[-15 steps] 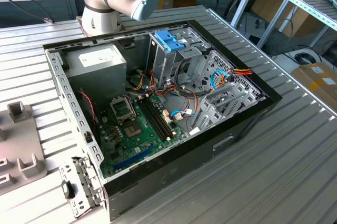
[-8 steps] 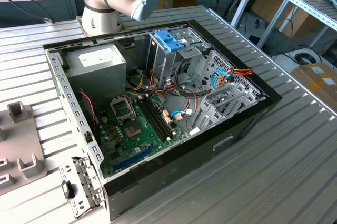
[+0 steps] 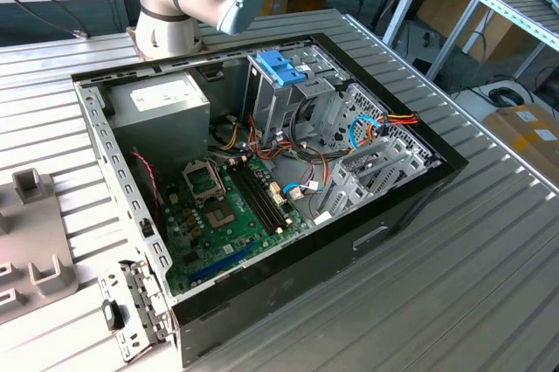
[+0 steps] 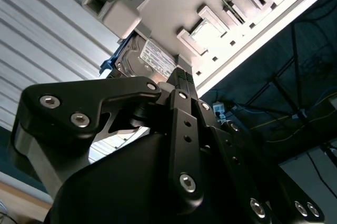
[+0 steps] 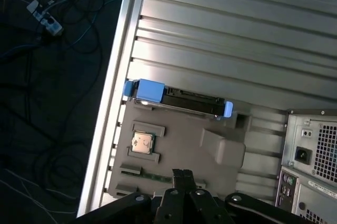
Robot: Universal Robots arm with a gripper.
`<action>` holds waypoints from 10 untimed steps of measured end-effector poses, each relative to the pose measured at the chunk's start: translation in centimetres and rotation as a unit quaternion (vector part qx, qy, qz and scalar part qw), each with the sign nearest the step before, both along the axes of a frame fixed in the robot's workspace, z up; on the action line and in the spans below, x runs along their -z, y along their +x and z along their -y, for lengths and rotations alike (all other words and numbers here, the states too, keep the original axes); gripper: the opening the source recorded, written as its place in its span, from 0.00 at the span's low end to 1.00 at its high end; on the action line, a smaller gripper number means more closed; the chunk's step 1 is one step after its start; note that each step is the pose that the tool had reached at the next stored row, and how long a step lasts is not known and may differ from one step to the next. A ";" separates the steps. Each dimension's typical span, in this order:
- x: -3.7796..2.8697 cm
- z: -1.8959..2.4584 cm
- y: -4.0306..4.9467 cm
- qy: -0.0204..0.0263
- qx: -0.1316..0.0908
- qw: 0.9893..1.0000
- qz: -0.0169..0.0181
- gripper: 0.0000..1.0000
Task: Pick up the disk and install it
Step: 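Pick up the disk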
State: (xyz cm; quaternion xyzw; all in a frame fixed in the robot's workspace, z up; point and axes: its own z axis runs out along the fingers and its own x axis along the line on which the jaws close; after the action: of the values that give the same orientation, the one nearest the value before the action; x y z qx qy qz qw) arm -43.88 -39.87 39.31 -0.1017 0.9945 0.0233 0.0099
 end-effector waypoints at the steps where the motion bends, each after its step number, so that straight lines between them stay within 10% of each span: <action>1: 0.00 0.00 0.00 0.000 -0.005 1.000 0.000 0.10; 10: 0.00 0.00 0.00 0.000 -0.029 1.000 0.000 0.10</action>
State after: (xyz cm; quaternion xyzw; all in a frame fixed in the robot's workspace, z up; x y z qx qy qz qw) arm -43.88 -39.87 39.31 -0.1306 0.9911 0.0236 0.0092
